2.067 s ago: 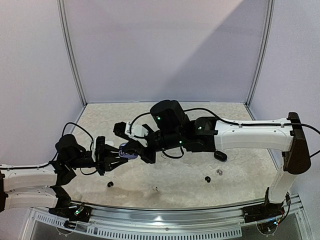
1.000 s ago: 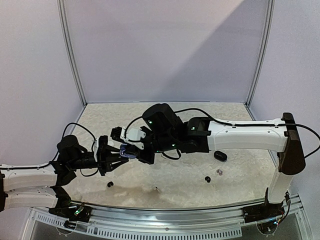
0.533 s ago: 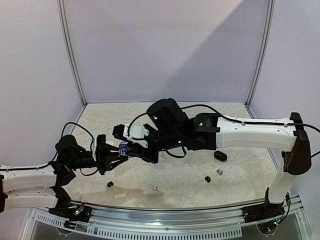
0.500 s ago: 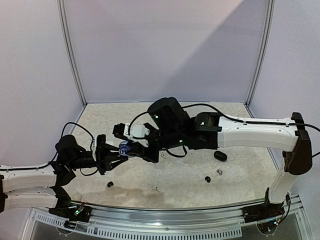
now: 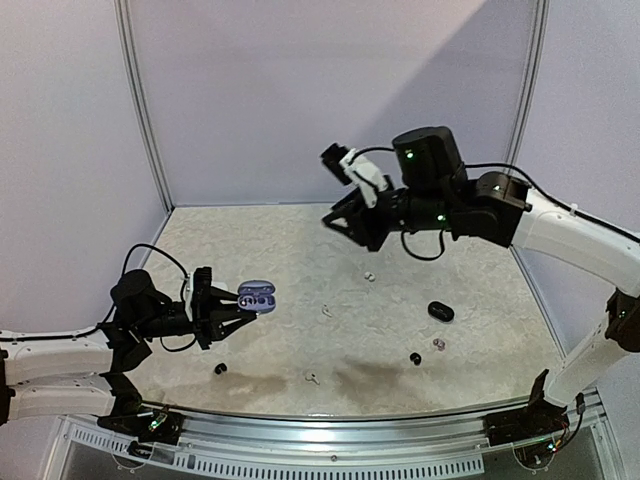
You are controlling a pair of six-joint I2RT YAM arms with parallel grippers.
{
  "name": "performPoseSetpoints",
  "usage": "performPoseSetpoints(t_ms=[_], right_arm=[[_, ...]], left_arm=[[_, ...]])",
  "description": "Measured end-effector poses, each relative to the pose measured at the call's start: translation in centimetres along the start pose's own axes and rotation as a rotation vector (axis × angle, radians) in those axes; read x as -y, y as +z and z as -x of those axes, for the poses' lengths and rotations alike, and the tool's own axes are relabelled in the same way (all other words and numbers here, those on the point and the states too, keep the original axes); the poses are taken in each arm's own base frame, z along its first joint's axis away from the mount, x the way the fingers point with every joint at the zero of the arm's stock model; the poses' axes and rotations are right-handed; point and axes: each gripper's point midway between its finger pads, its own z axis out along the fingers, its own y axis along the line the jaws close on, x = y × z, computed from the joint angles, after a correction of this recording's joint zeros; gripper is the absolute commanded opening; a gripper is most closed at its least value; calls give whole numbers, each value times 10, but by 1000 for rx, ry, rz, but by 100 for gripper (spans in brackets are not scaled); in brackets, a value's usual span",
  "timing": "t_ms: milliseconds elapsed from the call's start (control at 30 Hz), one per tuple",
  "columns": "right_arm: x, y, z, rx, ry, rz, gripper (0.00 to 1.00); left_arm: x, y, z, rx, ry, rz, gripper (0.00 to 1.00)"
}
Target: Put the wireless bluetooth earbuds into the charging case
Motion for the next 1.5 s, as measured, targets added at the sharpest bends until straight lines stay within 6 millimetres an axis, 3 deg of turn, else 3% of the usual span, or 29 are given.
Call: performPoseSetpoints(t_ms=[100, 133, 200, 300, 400, 533, 733, 933, 1500], right_arm=[[80, -19, -42, -136, 196, -259, 33], [99, -25, -65, -201, 258, -336, 34], [119, -37, -119, -350, 350, -448, 34], [118, -56, -204, -602, 435, -536, 34], [105, -78, -268, -805, 488, -570, 34], [88, -98, -318, -987, 543, -573, 36], [72, -94, -352, -1118, 570, -522, 35], [67, -84, -364, -1156, 562, -478, 25], [62, -75, -379, -1197, 553, -440, 11]], left_arm=[[-1, 0, 0, -1, -3, 7, 0], [-1, 0, 0, -1, -3, 8, 0], [-2, 0, 0, -1, -4, 10, 0], [-2, 0, 0, -1, -4, 11, 0], [-2, 0, 0, -2, -4, 14, 0], [-2, 0, 0, -1, -3, 14, 0], [-2, -1, 2, 5, 2, 14, 0], [-1, -2, 5, 13, 9, 15, 0], [-1, -2, 5, 14, 15, 15, 0]])
